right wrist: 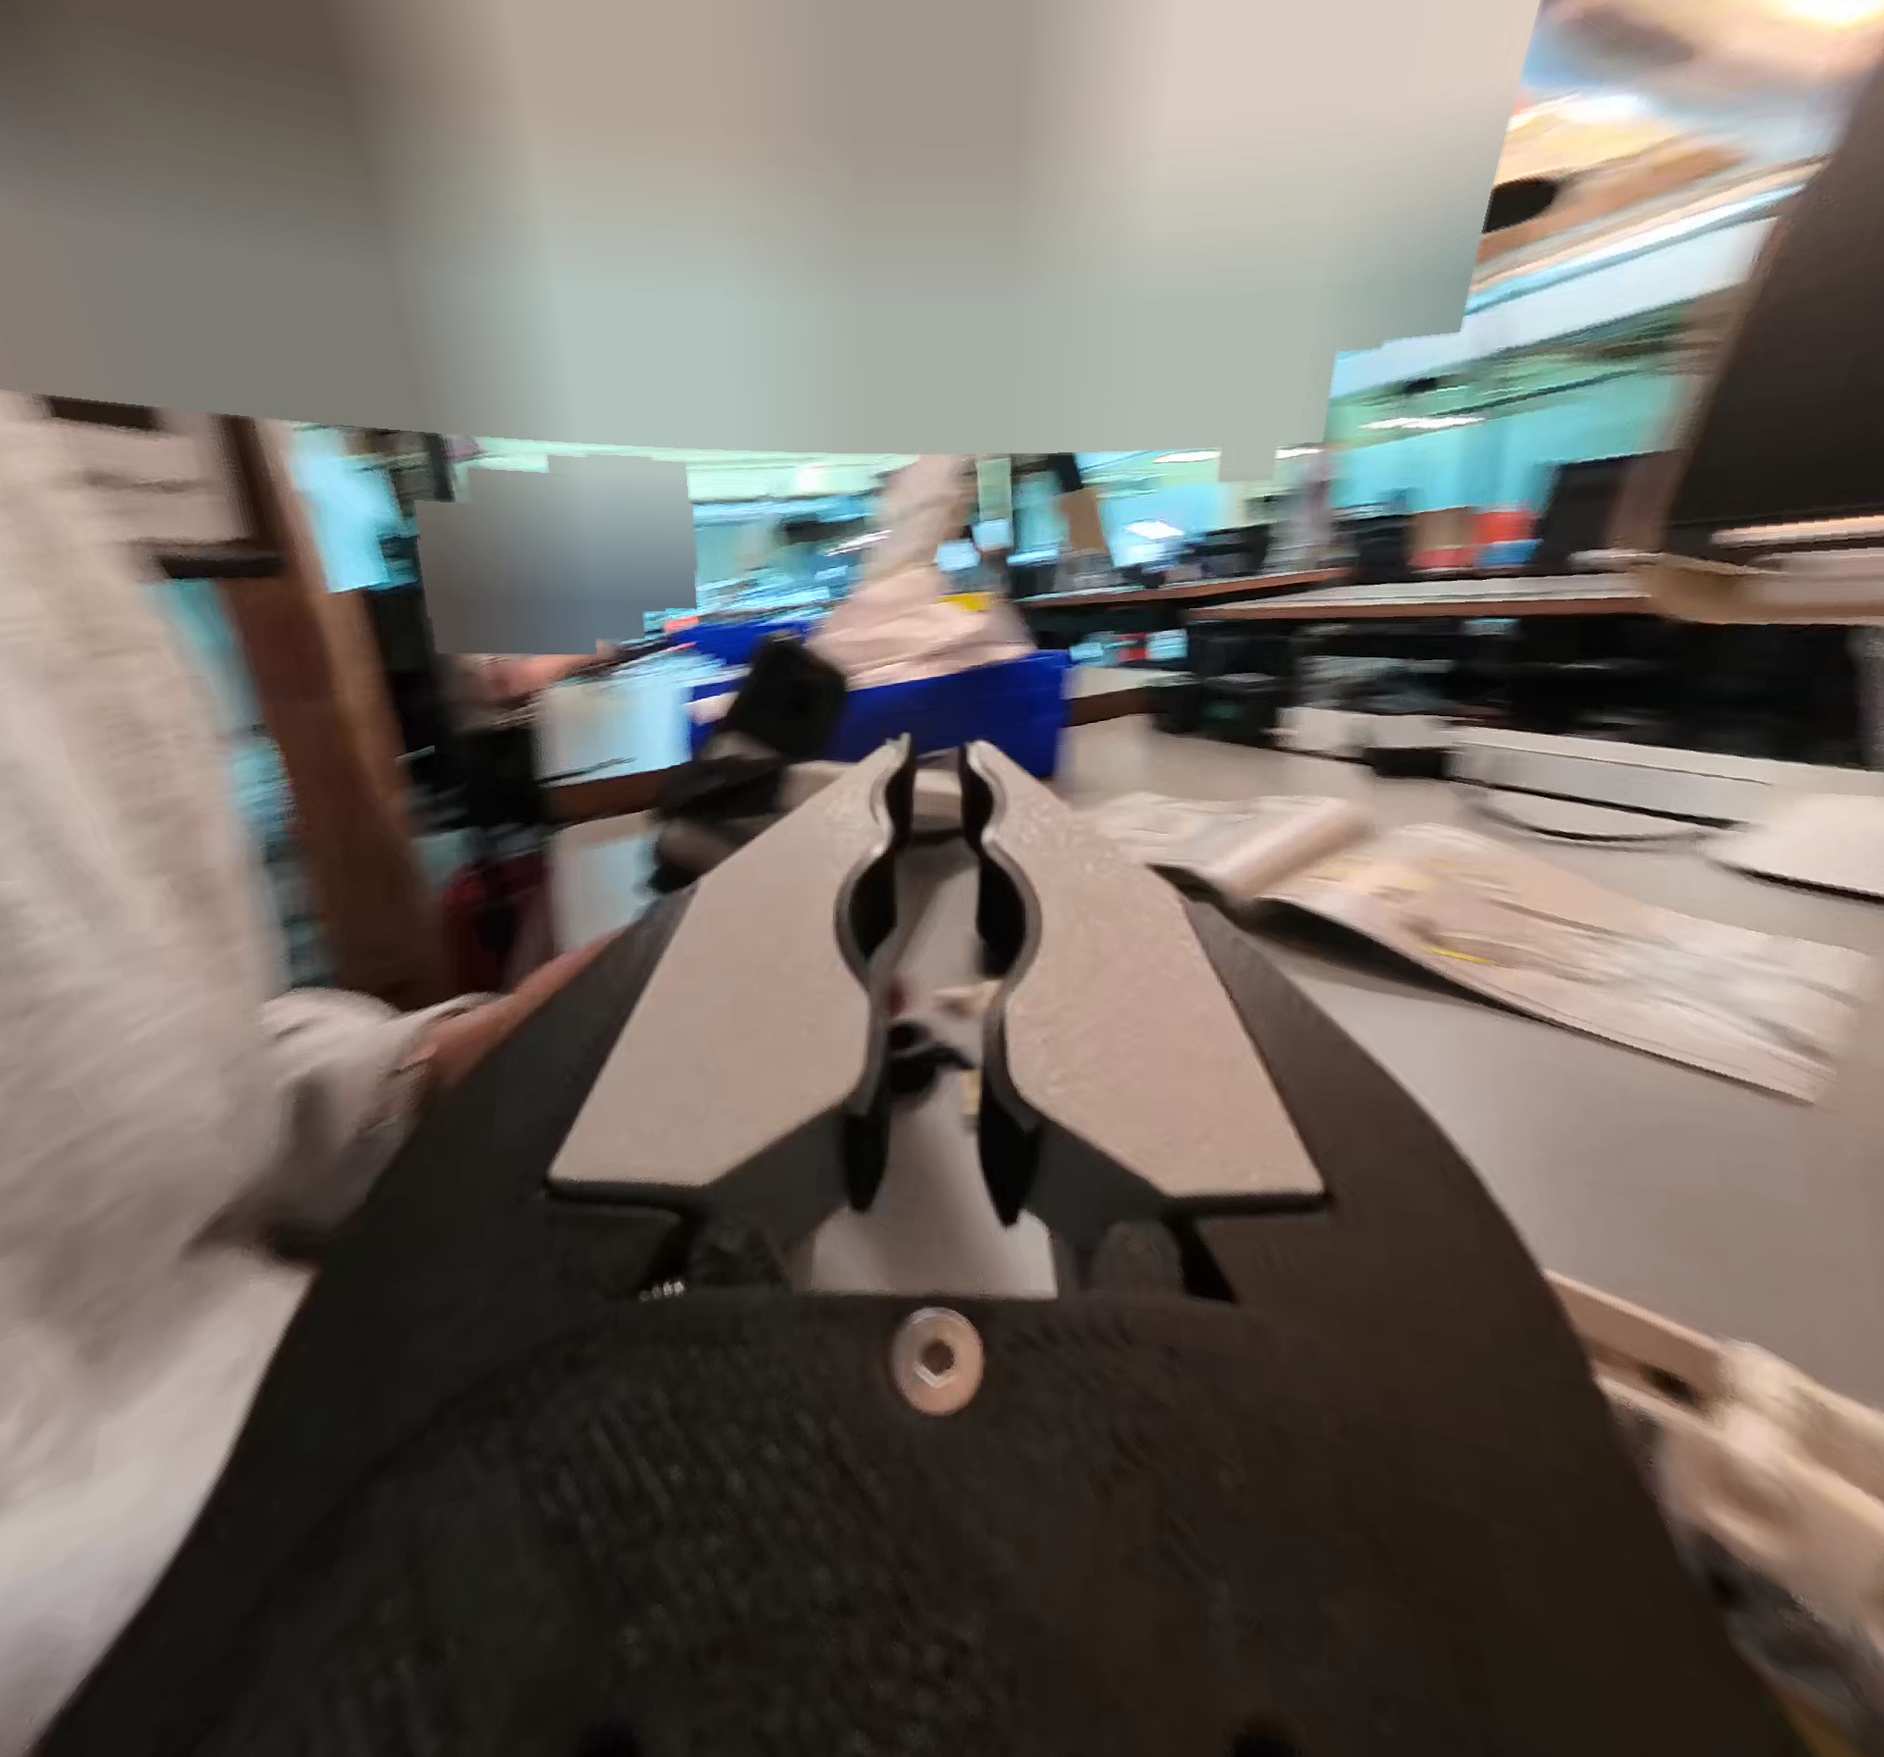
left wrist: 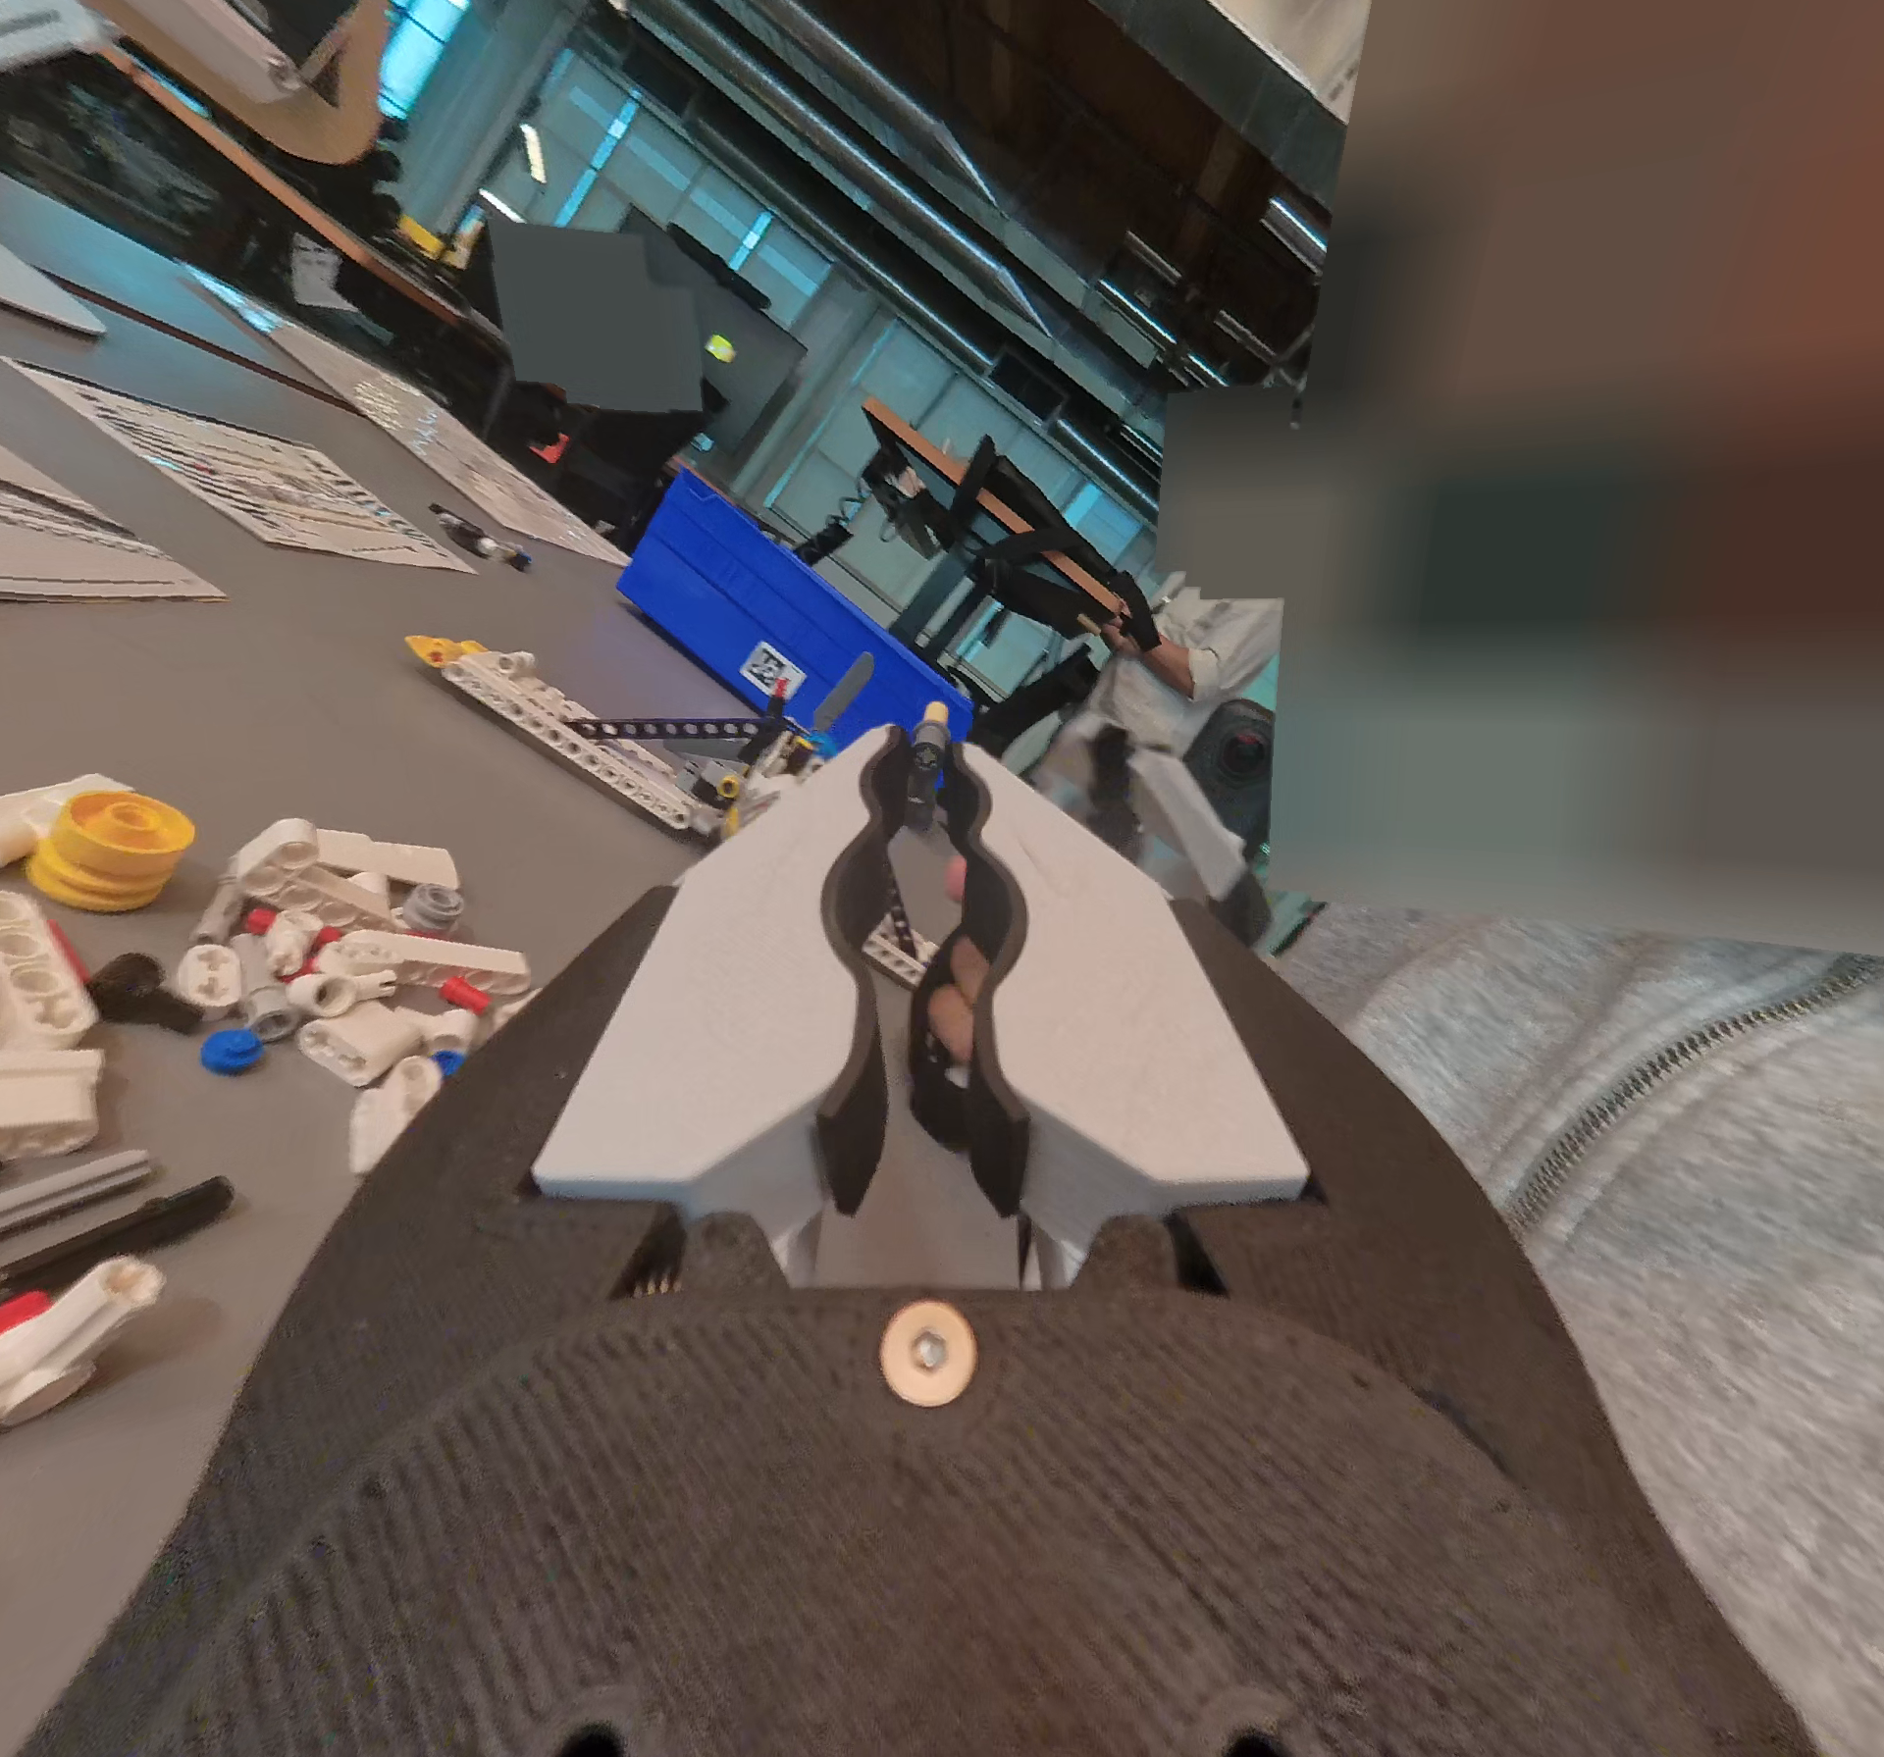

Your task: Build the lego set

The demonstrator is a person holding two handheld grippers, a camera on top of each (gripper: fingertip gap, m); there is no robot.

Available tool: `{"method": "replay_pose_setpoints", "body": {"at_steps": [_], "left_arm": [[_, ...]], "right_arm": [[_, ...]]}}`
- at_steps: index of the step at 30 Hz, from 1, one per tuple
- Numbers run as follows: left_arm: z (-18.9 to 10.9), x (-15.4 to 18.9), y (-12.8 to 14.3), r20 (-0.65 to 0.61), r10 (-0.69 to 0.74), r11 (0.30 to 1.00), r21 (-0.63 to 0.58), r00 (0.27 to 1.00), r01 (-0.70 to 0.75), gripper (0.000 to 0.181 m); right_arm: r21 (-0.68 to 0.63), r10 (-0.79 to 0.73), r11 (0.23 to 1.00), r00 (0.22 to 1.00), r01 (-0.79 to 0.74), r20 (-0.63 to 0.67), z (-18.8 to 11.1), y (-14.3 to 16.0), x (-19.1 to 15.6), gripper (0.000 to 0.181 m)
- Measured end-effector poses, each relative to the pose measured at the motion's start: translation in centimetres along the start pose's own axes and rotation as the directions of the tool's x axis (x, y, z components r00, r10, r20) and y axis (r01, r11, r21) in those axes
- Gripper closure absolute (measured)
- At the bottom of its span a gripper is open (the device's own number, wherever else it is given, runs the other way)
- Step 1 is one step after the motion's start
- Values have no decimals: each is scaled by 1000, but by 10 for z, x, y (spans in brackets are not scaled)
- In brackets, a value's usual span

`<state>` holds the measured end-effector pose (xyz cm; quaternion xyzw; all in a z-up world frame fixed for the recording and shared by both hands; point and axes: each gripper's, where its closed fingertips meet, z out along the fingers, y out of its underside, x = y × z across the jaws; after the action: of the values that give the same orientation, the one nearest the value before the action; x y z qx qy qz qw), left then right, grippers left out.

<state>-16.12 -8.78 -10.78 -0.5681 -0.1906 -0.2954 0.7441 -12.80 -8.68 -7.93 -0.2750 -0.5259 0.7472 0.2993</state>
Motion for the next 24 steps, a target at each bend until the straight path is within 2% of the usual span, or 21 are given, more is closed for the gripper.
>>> {"method": "replay_pose_setpoints", "body": {"at_steps": [2,6,13,19,24], "left_arm": [[4,7,6,-40,-1,999,-32,999,0,178],[6,17,10,-100,8,998,-53,995,-13,178],[-5,29,-8,-228,-58,996,53,972,72,178],[-5,29,-8,-228,-65,996,49,972,78,178],[-2,30,-3,-225,-61,998,19,972,67,178]], "right_arm": [[25,5,1000,997,-4,-73,-2,-3,13,173],[24,63,998,997,-62,-46,-2,-2,13,167],[-27,134,991,991,-134,23,2,5,6,168],[-84,163,984,980,-154,114,7,12,-9,164],[-78,133,989,987,-126,90,7,12,-8,168]]}}
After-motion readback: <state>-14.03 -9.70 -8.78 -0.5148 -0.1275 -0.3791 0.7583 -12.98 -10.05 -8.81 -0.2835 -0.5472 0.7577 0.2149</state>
